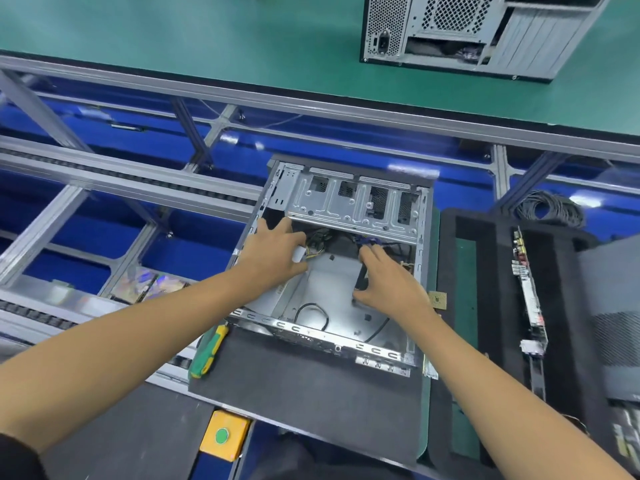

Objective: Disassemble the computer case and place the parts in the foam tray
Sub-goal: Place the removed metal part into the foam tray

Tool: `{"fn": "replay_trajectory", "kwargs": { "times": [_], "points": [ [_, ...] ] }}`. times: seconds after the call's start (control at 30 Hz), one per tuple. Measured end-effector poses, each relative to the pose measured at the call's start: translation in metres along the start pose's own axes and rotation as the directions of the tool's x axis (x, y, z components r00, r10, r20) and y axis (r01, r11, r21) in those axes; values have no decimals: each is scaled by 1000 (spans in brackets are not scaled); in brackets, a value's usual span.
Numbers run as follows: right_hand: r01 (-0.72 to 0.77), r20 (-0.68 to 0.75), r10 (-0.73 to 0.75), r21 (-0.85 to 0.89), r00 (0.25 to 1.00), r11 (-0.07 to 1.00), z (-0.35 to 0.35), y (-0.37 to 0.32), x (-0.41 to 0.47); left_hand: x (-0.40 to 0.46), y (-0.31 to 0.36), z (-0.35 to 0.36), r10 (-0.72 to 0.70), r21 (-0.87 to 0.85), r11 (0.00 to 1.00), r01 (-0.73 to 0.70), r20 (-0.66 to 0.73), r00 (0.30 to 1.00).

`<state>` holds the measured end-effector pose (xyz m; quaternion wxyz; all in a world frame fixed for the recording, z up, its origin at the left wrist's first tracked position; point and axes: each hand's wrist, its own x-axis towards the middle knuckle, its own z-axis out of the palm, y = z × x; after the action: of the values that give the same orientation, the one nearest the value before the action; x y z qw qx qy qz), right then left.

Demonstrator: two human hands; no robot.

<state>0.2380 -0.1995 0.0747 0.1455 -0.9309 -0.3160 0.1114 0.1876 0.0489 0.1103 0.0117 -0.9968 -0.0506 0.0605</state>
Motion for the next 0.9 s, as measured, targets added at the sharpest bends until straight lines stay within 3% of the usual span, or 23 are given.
{"fn": "replay_trajectory", "kwargs": {
  "times": [0.13, 0.27, 0.4, 0.53, 0.9],
  "points": [
    [-10, 13, 10, -22, 1000, 1000, 1, -1, 1, -2, -1, 1, 0, 31, 1000, 0, -13, 1000],
    [-7, 30, 10, -95, 999, 995, 3, -2, 1, 3, 0, 2, 176, 203, 965, -166, -31, 984],
    [5, 25, -1, -147, 1000, 989, 3, -2, -1, -1, -10, 5, 66, 155, 985, -74, 54, 996],
    [13, 12, -12, -161, 1000, 987, 2, -2, -1, -8, -7, 12, 77, 156, 984, -87, 74, 994],
    [31, -41, -41, -215, 998, 976, 1, -5, -4, 16, 32, 24, 251, 238, 944, -227, -74, 965]
  ]
}}
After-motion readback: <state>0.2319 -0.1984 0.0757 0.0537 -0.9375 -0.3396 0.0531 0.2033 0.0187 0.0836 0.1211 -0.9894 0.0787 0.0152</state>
